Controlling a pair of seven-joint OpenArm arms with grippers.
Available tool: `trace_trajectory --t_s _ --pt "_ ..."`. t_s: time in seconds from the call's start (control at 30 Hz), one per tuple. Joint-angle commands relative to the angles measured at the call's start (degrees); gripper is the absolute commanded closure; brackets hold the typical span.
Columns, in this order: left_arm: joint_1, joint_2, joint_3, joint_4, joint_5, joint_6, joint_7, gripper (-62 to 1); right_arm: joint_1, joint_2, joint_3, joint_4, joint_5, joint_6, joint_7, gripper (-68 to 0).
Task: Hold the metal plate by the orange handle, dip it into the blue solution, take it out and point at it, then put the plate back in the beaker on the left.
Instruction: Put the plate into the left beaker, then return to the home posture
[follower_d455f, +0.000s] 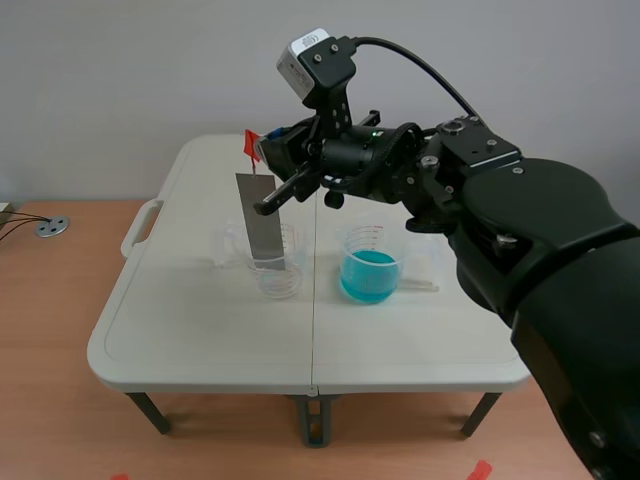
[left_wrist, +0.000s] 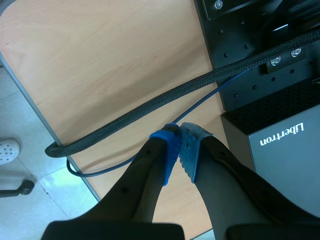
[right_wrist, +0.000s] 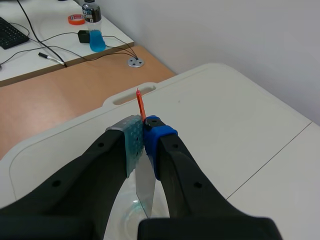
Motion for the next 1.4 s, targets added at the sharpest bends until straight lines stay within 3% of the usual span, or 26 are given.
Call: trace_trajectory --t_s 0.0,0.8,1.3,1.37 --pt "0.9 -0.3 -0.2 0.1 -0.1 -0.2 -0.3 -1.6 1.3 -0.4 -0.1 0.5 0.7 0.0 1.3 -1.3" --pt "0.9 -0.3 -0.2 0.1 -0.1 -0.2 -0.3 -1.7 1.4 -1.1 -1.9 -2.3 0.8 0.0 1.9 -1.8" --pt "0.2 -0.3 -0.2 -0.2 -0.1 -0.2 -0.1 -1.8 1.5 0.4 -1.4 -2.3 -0.7 -0.7 2.8 -18.1" --pt "0.1 -0.3 -0.2 -0.2 0.0 -0.2 -0.1 -6.1 1.5 0.8 -1.3 -2.3 -0.7 -1.2 2.8 -20.8"
